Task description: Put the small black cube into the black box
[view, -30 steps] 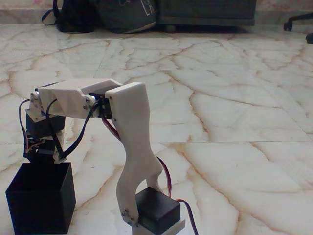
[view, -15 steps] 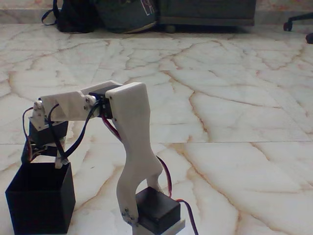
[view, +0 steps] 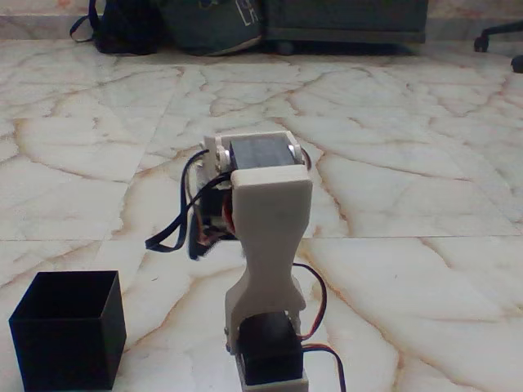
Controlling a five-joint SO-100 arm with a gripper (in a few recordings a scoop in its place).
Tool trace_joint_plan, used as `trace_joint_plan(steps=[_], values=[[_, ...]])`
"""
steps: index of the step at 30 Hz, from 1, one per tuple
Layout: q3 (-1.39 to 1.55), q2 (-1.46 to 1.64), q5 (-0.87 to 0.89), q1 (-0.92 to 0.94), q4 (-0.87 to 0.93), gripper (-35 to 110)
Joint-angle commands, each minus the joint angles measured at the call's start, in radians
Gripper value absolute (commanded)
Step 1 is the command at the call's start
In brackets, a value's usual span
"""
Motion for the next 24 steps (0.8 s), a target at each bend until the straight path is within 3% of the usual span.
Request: trace_joint_plan(steps=[1,5,13,24], values=[[0.032,0.069,-0.06,0.075,-0.009,8],[0.321,0.204,-0.206,0.225,-0.137,8],[0.698,0.449,-0.212,0.232,-0.213,7],[0.994,0.607,-0.25,0.275,-0.267,7]])
